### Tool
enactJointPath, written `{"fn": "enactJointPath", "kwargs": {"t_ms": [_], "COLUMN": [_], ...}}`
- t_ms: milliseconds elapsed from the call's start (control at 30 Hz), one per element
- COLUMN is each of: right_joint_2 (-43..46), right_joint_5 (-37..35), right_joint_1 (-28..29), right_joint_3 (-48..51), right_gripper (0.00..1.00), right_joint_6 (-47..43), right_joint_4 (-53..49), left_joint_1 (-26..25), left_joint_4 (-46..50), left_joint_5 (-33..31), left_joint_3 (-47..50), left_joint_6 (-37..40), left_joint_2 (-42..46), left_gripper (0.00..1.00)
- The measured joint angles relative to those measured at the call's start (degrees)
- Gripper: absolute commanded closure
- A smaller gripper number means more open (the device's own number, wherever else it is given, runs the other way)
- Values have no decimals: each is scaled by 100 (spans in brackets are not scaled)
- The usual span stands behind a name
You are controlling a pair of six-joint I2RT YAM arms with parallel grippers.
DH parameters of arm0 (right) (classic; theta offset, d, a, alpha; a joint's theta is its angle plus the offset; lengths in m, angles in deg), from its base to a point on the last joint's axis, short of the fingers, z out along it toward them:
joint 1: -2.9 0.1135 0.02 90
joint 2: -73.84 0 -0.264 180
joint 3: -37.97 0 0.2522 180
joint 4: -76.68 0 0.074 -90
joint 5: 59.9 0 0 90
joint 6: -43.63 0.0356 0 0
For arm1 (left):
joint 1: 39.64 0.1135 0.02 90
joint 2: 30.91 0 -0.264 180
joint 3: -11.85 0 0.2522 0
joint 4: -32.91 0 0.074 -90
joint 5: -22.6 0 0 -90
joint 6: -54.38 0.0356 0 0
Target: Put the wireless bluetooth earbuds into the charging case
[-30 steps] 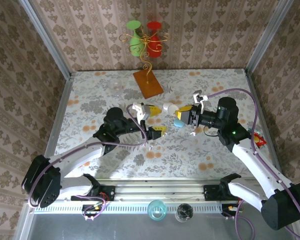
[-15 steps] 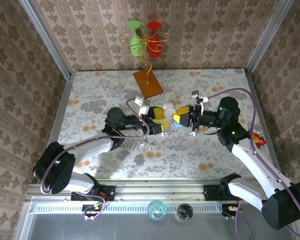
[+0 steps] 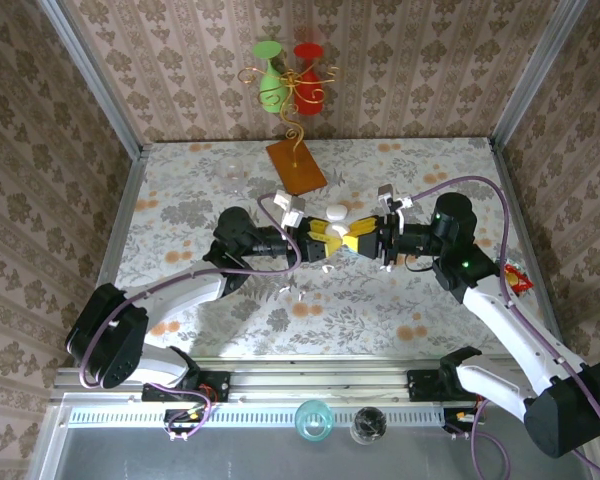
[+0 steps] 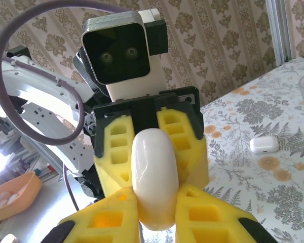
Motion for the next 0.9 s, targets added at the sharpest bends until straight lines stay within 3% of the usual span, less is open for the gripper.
{"fn": "enactJointPath", "kwargs": {"t_ms": [133, 233, 400, 667, 900], "right_joint_2": [-7, -31, -59, -68, 79], "right_joint_5": [-52, -321, -914, -1537, -1921], "right_joint_1": [2, 44, 79, 90, 70], "right_joint_3": [-44, -127, -315, -396, -291], "right_gripper": [67, 53, 39, 28, 29], "right_joint_6": [-83, -44, 92, 238, 487], "right_joint_4": [-146, -321, -546, -660, -605], "left_joint_1": [0, -9, -17, -140, -22], "left_joint_4": [57, 76, 149, 549, 289], "left_joint_5": [7, -26, -146, -625, -1316], "left_joint_3": [-2, -2, 17, 407, 1207], "left_joint_6": [138, 402, 1058, 2422, 3062], "left_joint_2": [0, 0, 9, 415, 450], "left_gripper": [97, 99, 100, 97, 100]}}
